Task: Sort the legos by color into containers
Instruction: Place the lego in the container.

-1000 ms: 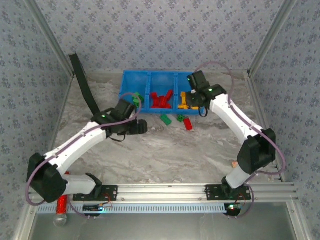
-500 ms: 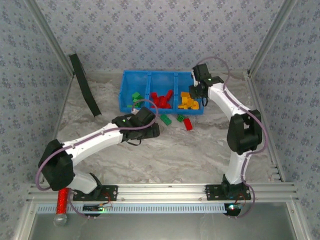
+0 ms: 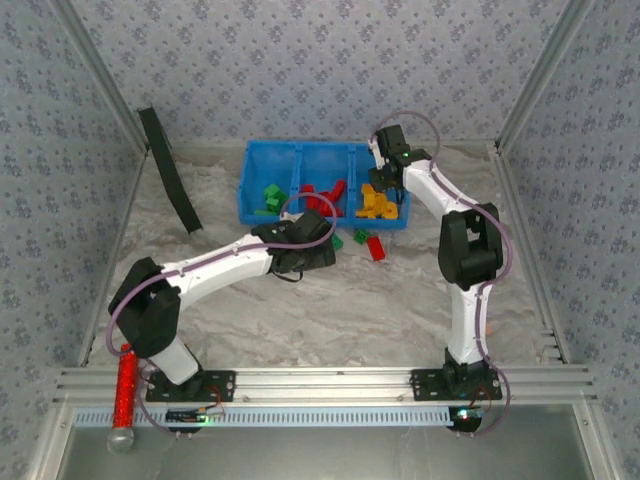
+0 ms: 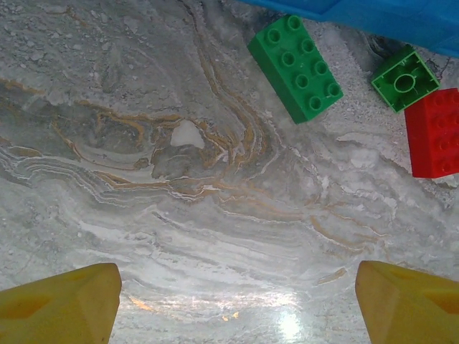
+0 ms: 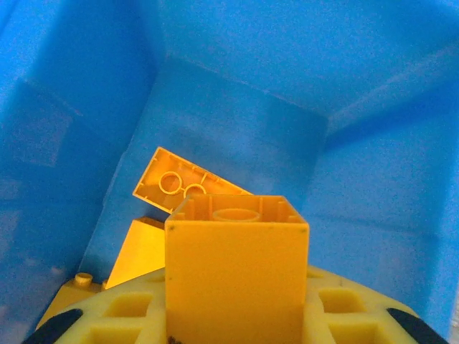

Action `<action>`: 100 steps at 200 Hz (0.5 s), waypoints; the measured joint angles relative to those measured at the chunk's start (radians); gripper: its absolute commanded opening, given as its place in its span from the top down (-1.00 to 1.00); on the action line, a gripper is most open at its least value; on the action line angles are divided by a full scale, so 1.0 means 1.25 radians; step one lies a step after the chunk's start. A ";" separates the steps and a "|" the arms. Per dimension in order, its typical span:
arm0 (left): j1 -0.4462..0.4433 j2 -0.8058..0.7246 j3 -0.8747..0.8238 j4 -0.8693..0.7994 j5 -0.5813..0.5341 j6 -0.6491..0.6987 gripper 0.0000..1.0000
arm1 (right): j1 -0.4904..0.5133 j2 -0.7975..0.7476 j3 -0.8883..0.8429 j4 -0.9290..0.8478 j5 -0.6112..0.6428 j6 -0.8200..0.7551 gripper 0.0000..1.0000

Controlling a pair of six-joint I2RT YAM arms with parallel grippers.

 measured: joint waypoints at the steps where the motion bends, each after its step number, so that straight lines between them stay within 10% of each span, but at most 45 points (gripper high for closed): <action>1: 0.000 0.001 0.000 0.000 0.000 0.000 -0.71 | 0.000 0.001 0.001 0.000 -0.001 -0.001 0.45; 100: -0.005 0.118 0.115 -0.003 -0.042 -0.006 -0.74 | -0.011 0.023 0.009 0.009 -0.051 -0.032 -0.03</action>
